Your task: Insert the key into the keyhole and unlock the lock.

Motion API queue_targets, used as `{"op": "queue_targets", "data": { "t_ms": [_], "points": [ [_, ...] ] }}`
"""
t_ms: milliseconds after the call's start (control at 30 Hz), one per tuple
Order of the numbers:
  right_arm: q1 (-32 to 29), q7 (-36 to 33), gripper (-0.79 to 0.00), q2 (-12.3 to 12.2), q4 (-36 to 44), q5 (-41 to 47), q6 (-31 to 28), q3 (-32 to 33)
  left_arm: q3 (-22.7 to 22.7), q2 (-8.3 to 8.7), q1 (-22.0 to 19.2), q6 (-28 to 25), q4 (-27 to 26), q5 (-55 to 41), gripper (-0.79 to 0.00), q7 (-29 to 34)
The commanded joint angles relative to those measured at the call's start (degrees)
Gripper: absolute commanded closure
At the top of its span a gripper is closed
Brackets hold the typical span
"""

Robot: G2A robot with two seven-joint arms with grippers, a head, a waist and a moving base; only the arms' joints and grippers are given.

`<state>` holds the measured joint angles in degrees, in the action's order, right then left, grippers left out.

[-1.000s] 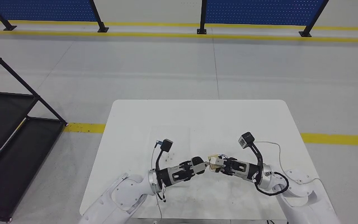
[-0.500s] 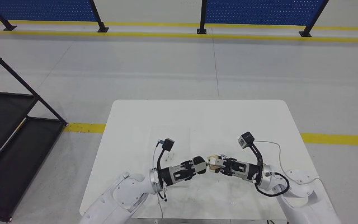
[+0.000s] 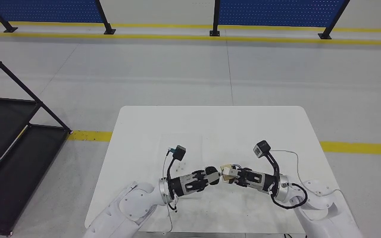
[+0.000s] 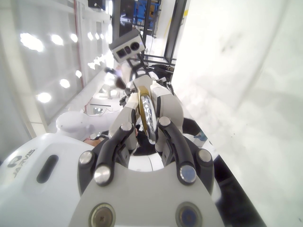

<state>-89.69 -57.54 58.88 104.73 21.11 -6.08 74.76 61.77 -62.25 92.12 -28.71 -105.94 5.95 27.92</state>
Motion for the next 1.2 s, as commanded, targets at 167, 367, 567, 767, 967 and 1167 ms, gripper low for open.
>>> {"op": "queue_targets", "data": {
  "t_ms": [167, 367, 567, 767, 967, 1167],
  "points": [
    [0.09, 0.26, 0.000, -0.08, -0.15, 0.09, 0.08, -0.30, 0.19, 0.13, 0.95, -0.36, -1.69, 9.70, 0.000, -3.28],
    [0.20, 0.39, 0.000, -0.15, -0.30, 0.38, 0.12, -0.50, 0.35, 0.17, 1.62, -1.74, -2.53, 15.36, 0.000, -6.62],
    [0.33, 0.60, 0.000, -0.21, -0.57, 0.67, 0.10, -0.68, 0.91, 0.25, 2.20, -2.67, -2.99, 19.95, 0.000, -9.57],
    [0.37, 0.77, 0.000, -0.28, -0.63, 0.75, 0.03, -0.81, 1.13, 0.34, 2.49, -3.21, -3.64, 25.70, 0.000, -11.58],
    [0.42, 0.83, 0.000, -0.36, -0.78, 0.89, -0.03, -0.92, 0.69, 0.33, 2.70, -3.75, -3.69, 29.79, 0.000, -13.52],
    [0.47, 0.84, 0.000, -0.43, -0.99, 1.11, -0.12, -1.01, 0.75, 0.37, 2.73, -4.07, -4.01, 34.64, 0.000, -15.69]
  ]
}}
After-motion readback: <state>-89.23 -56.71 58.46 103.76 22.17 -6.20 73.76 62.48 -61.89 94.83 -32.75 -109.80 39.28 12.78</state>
